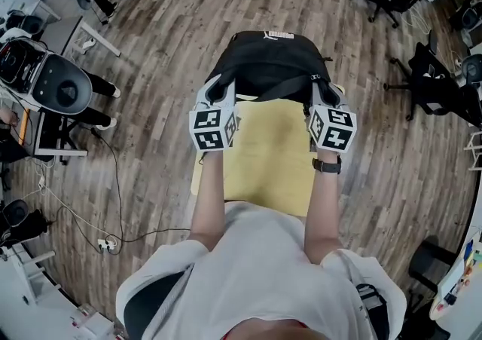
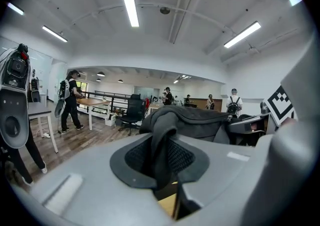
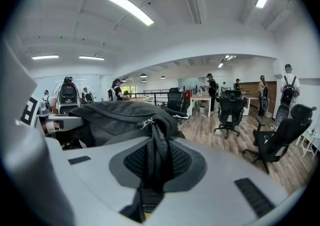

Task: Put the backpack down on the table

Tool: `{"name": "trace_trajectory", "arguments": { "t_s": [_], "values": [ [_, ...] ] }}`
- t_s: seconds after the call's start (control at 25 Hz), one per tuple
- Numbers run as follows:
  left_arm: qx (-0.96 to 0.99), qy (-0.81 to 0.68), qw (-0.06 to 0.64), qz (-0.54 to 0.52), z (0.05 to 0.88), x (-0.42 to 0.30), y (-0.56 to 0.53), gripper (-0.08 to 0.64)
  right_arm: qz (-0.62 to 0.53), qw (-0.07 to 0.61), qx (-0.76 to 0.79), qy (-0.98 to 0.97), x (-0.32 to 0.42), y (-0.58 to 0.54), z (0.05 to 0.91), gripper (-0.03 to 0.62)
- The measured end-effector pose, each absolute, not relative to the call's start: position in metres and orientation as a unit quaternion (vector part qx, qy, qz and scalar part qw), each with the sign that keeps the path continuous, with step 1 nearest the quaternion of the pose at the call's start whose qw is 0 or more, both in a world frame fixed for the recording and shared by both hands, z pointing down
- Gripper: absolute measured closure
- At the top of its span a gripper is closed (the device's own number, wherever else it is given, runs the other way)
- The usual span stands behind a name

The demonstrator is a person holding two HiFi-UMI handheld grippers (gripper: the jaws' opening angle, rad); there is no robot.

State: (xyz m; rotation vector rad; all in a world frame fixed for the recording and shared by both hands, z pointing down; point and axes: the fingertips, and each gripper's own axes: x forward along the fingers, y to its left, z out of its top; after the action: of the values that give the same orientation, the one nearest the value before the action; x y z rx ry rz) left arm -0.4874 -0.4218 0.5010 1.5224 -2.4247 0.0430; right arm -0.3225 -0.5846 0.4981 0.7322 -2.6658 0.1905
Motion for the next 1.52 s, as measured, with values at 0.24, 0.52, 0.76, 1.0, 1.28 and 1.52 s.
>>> {"name": "trace_trajectory", "arguments": {
  "t_s": [0.24, 0.52, 0.76, 1.0, 1.28, 1.52],
  "values": [
    [0.523, -0.835, 0.168, 0.021, 0.535, -0.500, -0.434, 0.497, 0.079, 0.214, 0.260, -0.938, -0.335, -0.597, 0.532, 0.552],
    [0.515, -0.832, 0.205, 0.019, 0.571, -0.514, -0.445, 0.497, 0.093, 0.241, 0.257, -0.931, -0.350, -0.609, 0.568, 0.552],
    [0.508, -0.829, 0.234, 0.024, 0.602, -0.524, -0.451, 0.497, 0.108, 0.268, 0.251, -0.924, -0.361, -0.615, 0.599, 0.552],
    [0.500, -0.825, 0.260, 0.029, 0.632, -0.531, -0.455, 0.497, 0.118, 0.291, 0.246, -0.917, -0.368, -0.620, 0.628, 0.552],
    [0.494, -0.819, 0.289, 0.037, 0.669, -0.533, -0.459, 0.499, 0.134, 0.319, 0.242, -0.907, -0.371, -0.624, 0.666, 0.552],
    [0.488, -0.815, 0.309, 0.041, 0.696, -0.532, -0.461, 0.497, 0.142, 0.338, 0.238, -0.899, -0.370, -0.626, 0.691, 0.552]
  ]
}}
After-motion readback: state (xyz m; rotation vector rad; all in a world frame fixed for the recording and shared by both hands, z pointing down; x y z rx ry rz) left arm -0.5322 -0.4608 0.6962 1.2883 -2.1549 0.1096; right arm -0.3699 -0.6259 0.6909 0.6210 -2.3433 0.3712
